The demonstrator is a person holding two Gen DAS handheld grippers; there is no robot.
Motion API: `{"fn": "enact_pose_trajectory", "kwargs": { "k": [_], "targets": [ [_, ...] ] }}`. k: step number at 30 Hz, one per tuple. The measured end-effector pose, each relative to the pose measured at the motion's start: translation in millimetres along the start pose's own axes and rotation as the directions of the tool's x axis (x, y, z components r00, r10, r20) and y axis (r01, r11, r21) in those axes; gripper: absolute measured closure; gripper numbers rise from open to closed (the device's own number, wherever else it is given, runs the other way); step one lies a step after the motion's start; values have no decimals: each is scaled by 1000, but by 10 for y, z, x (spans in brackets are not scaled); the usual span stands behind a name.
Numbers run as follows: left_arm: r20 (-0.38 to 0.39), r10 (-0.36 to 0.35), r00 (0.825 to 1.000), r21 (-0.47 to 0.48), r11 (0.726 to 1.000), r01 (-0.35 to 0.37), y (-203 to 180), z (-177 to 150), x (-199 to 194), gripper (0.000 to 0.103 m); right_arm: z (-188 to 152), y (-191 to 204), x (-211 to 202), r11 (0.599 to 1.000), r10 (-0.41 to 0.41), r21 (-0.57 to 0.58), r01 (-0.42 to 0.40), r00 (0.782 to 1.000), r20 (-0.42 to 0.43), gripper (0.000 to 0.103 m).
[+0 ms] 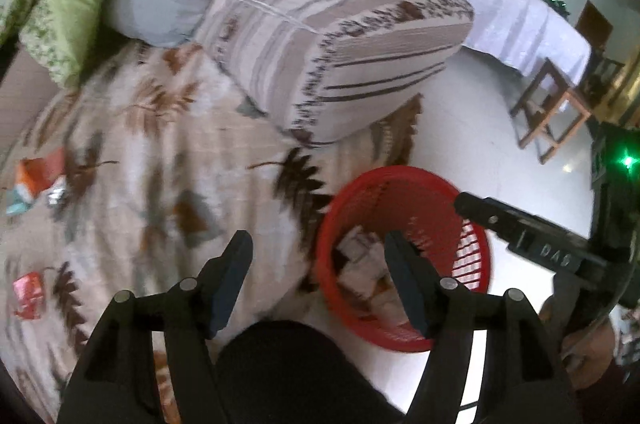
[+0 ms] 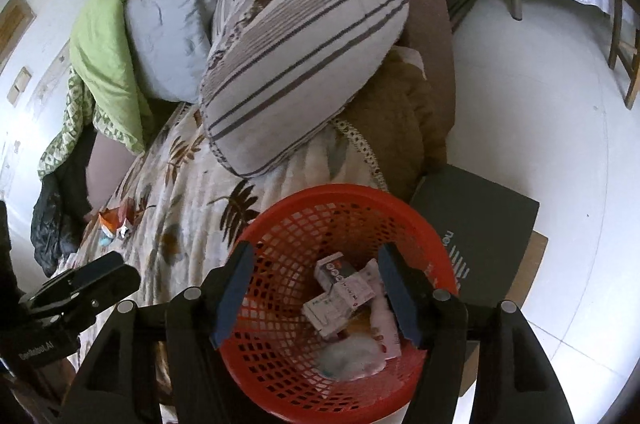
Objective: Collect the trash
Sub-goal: 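Carry the sock and pink wrapper to the red wastebasket and open both tools, then swing both tools back over the bed toward the remaining trash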
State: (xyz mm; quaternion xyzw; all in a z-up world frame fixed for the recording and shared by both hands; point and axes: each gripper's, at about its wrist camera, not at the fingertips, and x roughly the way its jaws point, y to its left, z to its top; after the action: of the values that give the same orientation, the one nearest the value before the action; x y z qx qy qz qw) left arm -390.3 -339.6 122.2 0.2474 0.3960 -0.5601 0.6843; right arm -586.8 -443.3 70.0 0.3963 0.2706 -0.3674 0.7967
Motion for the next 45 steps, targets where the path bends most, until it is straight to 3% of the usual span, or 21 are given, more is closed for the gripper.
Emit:
{"fn": "enact_pose_trajectory", "kwargs": {
  "k": [9, 15, 19, 23, 27, 30, 33, 36, 40, 45],
  "targets": [
    [86, 143, 986, -27, 990, -142, 409, -211, -400, 33, -100, 492, 6, 993, -20, -119, 19, 1000, -8, 31],
    [153, 279, 948, -81, 960, -270, 696, -393, -708, 29, -202, 915, 7, 969, -56, -241, 51, 998, -12, 31],
    [155, 334, 930, -175, 936, -307, 1014, -594, -923, 26, -234, 1187, 60, 950, -78, -307, 65, 996, -31, 22],
    [102, 397, 912, -292, 889, -354, 1425, -858, -1123, 26, -247, 1535, 145, 931, -56, -362, 44, 998, -25, 14],
    [36, 517, 855, -353, 807, -473, 1816, -1154, -1315, 25, -354, 1938, 197, 898, 44, -440, -10, 997, 66, 8],
    [-18, 568, 823, -409, 747, -525, 2173, -1367, -1406, 22, -425, 2242, 379, 859, 54, -511, -30, 998, 33, 8],
    [-76, 553, 829, -469, 714, -519, 2517, -1536, -1377, 22, -537, 2456, 607, 828, 43, -556, -69, 997, -60, 8],
    [-113, 498, 860, -535, 699, -475, 2785, -1619, -1264, 22, -663, 2492, 699, 815, 47, -570, -101, 993, -108, 8],
    [-120, 410, 904, -600, 696, -395, 3025, -1567, -1049, 22, -774, 2399, 797, 831, 50, -541, -130, 986, -160, 8],
    [-139, 350, 926, -647, 676, -352, 3322, -1426, -685, 22, -764, 2322, 859, 855, 51, -500, -139, 981, -186, 8]
  ]
}}
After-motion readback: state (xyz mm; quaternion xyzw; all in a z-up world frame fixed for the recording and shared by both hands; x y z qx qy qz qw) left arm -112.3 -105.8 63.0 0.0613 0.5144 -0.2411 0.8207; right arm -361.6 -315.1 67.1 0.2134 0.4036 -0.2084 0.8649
